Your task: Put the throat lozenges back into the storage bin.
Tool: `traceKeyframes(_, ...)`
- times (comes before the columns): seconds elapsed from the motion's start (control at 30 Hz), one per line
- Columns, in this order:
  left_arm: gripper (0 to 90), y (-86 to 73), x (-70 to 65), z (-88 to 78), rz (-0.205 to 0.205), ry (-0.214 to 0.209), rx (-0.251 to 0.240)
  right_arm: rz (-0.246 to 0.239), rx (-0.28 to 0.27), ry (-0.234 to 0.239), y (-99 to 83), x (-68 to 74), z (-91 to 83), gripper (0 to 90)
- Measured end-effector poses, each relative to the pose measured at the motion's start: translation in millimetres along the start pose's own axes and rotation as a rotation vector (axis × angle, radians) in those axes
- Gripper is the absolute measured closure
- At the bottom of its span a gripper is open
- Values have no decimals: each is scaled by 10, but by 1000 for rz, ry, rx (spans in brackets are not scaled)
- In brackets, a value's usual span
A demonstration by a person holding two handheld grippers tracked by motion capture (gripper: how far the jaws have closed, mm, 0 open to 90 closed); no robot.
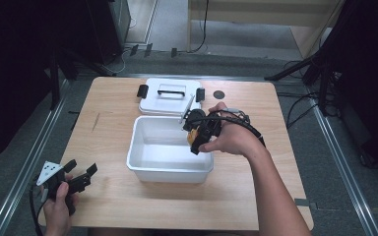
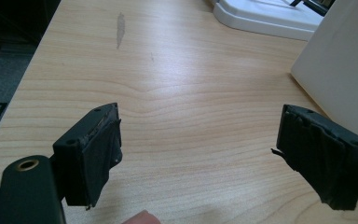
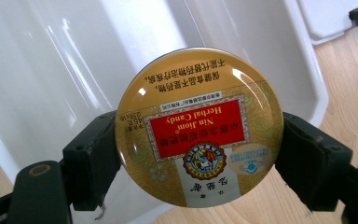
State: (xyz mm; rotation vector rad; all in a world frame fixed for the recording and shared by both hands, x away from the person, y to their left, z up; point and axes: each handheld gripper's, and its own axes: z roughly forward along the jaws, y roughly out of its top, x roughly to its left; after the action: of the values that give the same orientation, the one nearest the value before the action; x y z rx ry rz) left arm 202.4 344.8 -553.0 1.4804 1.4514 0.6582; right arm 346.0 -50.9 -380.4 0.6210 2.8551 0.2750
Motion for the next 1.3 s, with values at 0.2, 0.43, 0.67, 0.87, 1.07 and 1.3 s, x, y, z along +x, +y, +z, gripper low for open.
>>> traceKeyframes(0.2, 147, 0, 2, -2, 2, -1, 2, -30, 14, -7, 3, 25, 81, 206)
traceKeyframes(0.43, 147, 0, 0, -2, 1, -1, 3, -68, 27, 10, -9, 46, 239, 206)
traceKeyframes(0.67, 147, 0, 1, -2, 1, -1, 4, -79, 51, 8, 3, 54, 345, 206)
traceKeyframes(0.87, 147, 0, 2, -2, 2, -2, 5, -88, 74, 17, 4, 72, 474, 205)
traceKeyframes(1.07, 147, 0, 1, -1, 1, -2, 5, -101, 99, 21, 18, 87, 537, 204)
traceKeyframes(1.3, 147, 0, 2, -2, 1, -2, 5, -126, 116, 13, 21, 116, 575, 204)
